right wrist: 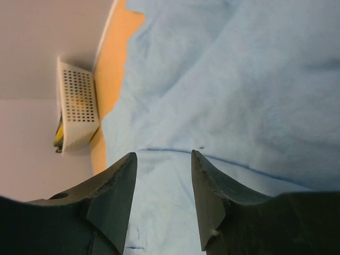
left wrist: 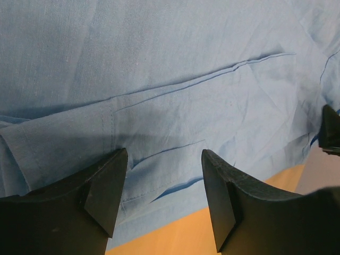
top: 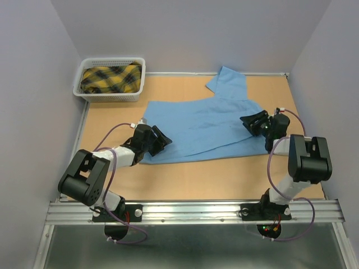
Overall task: Fold and stack the long sleeve shirts
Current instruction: Fold the shirt
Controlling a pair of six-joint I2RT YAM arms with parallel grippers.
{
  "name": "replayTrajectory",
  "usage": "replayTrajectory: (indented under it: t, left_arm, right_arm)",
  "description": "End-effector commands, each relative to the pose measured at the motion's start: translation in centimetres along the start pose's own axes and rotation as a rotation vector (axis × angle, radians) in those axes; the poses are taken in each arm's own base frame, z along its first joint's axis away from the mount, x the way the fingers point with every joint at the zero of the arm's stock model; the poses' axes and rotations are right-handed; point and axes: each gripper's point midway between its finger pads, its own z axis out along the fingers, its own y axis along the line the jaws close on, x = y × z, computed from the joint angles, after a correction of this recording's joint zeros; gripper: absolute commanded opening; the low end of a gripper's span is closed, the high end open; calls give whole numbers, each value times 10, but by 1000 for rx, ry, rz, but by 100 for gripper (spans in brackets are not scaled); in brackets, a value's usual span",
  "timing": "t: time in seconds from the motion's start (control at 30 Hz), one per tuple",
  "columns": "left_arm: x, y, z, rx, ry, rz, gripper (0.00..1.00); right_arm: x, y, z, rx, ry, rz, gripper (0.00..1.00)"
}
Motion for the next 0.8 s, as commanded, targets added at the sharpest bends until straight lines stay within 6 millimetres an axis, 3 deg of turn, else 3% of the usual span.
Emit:
replayTrajectory:
  t: [0.0,0.13,0.17,0.3,0.5,0.6,0.73,0.77]
  left_arm:
    - [1,24,-7,-105,4,35,70]
    - [0,26,-6,-113,0,39,71]
    - [2,28,-5,-119,5,39,71]
    - [3,31,-6,-123,4,34,71]
    - [-2,38,-9,-140,-16,13,71]
    - [-8,38,-14,-142,-36,14,71]
    - [-20,21,-22,-111,-68,53,74]
    - [-25,14,-25,-103,-79,63,75]
  right_arm:
    - [-10,24,-18,-26,-49,-86,51]
    - [2,7,-20,17,-23,-51,51]
    - [10,-9,-20,56,-5,-19,51]
    - [11,-50,-30,157,-48,43,51]
    - [-11,-96,-63,244,-153,147,51]
    - [-19,-98,-79,243,-199,156,51]
    - [-26,-77,-86,213,-205,127,51]
    - [-35,-64,-89,191,-226,105,51]
